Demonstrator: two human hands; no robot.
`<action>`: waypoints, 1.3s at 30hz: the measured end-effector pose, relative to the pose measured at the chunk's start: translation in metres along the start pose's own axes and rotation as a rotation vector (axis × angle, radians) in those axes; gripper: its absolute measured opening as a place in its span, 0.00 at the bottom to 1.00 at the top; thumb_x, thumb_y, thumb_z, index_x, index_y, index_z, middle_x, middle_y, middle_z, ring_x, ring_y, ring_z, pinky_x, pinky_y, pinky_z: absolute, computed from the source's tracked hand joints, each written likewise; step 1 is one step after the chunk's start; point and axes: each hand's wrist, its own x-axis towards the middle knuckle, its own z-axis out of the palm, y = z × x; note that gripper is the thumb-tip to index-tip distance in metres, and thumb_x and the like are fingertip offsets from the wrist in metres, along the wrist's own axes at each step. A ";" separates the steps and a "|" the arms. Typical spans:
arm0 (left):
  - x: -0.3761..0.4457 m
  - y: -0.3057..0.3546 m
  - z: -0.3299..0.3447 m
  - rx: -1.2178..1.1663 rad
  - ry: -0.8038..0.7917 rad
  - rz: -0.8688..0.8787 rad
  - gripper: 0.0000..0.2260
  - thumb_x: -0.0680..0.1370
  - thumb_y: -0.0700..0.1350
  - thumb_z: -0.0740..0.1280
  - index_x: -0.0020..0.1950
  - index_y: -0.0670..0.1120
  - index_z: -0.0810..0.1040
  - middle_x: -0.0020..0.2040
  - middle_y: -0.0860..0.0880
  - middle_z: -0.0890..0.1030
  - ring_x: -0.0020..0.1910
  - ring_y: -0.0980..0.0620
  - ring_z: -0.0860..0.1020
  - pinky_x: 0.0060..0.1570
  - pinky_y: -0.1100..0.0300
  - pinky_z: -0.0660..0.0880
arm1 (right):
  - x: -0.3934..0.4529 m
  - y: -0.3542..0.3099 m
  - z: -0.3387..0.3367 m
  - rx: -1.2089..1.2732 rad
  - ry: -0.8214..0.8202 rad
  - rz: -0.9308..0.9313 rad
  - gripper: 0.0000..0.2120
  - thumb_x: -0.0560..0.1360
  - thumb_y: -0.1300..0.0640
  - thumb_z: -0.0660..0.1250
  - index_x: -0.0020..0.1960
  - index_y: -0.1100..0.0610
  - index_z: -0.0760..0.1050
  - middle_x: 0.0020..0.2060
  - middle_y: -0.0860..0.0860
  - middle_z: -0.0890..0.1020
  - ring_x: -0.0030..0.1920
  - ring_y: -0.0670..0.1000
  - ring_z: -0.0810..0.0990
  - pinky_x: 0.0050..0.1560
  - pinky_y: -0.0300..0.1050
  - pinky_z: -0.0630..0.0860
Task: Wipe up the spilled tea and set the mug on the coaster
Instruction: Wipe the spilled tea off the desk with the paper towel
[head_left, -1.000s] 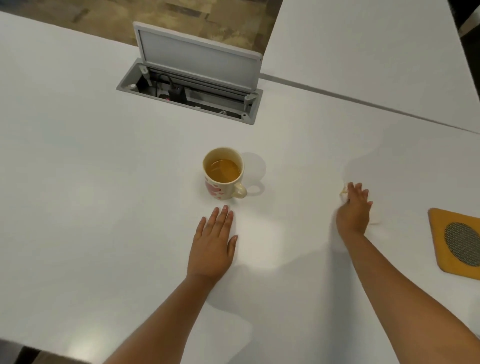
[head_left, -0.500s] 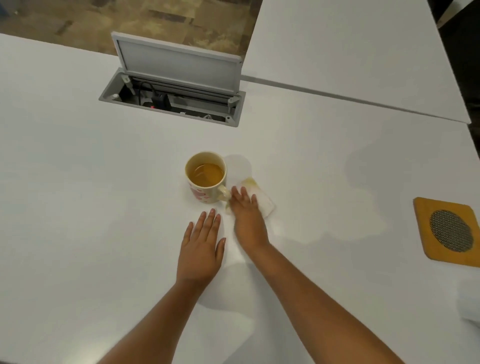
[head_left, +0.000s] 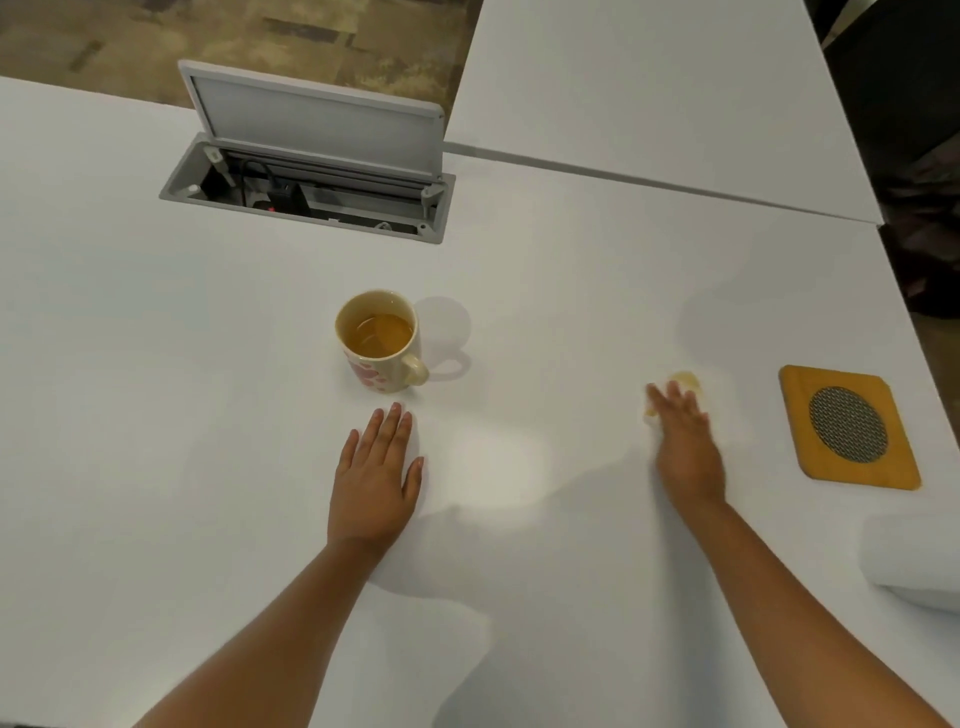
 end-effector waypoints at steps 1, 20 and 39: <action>0.000 0.000 0.000 0.002 0.000 -0.002 0.29 0.76 0.57 0.39 0.75 0.47 0.52 0.76 0.50 0.54 0.75 0.51 0.50 0.73 0.54 0.45 | -0.012 0.007 0.001 0.010 0.055 0.053 0.32 0.73 0.78 0.51 0.73 0.56 0.60 0.74 0.58 0.58 0.75 0.57 0.54 0.76 0.53 0.49; -0.002 -0.002 0.003 -0.011 0.014 0.003 0.24 0.79 0.49 0.43 0.74 0.45 0.54 0.76 0.49 0.57 0.75 0.51 0.52 0.74 0.54 0.47 | -0.101 -0.098 0.053 -0.057 -0.257 -0.655 0.25 0.76 0.63 0.47 0.71 0.53 0.63 0.72 0.53 0.65 0.73 0.55 0.62 0.74 0.47 0.50; -0.002 0.002 0.005 -0.010 0.054 -0.019 0.22 0.80 0.42 0.48 0.75 0.44 0.53 0.75 0.46 0.58 0.75 0.49 0.54 0.74 0.53 0.48 | -0.168 -0.135 0.074 -0.019 0.026 -0.313 0.22 0.69 0.64 0.57 0.62 0.57 0.76 0.61 0.57 0.78 0.62 0.60 0.76 0.67 0.52 0.64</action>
